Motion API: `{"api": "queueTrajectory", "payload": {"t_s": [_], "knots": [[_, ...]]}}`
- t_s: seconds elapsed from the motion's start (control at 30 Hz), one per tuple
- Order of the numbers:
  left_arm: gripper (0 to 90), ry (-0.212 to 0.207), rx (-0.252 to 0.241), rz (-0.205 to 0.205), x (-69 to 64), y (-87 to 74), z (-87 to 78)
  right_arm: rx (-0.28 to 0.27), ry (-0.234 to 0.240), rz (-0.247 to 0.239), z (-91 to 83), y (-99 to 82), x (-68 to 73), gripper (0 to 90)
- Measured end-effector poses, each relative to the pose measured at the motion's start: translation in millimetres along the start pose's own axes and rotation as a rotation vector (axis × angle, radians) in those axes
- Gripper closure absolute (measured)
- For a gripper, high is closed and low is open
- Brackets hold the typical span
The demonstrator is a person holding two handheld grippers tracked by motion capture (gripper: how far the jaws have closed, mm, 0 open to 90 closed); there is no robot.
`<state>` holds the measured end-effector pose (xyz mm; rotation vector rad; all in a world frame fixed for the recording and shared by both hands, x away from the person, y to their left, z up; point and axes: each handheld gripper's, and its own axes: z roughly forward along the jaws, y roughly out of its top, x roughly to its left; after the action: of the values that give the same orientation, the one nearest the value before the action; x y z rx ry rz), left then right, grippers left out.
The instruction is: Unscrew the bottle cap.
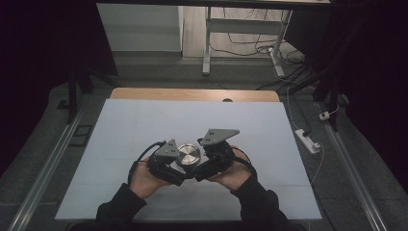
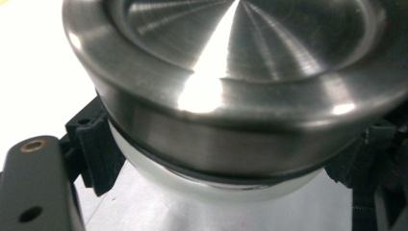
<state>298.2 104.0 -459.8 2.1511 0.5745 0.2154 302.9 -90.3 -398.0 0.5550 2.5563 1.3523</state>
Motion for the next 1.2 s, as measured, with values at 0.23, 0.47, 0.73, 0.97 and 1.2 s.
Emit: {"api": "queueTrajectory", "payload": {"t_s": [0.23,0.47,0.73,0.97,1.2], "knots": [[15.5,-0.001,0.013,0.016,-3.5,2.3,1.5,-0.003,-0.108,-0.017,14.5,-3.4,12.0,17.4],[15.5,-0.114,-0.005,0.052,-0.8,1.6,-3.0,-0.035,0.022,-0.017,6.7,-3.7,5.3,19.7],[15.5,-0.221,-0.004,0.115,-4.4,3.2,-2.1,-0.058,0.288,-0.1,-2.4,-10.6,-15.8,19.7],[15.5,-0.241,0.006,0.15,-14.0,6.7,4.5,-0.04,0.408,-0.158,-7.7,-16.6,-23.1,16.7],[15.5,-0.12,-0.013,0.064,-5.6,5.2,-2.1,-0.021,0.142,-0.051,-13.9,-1.4,-9.7,2.4]]}}
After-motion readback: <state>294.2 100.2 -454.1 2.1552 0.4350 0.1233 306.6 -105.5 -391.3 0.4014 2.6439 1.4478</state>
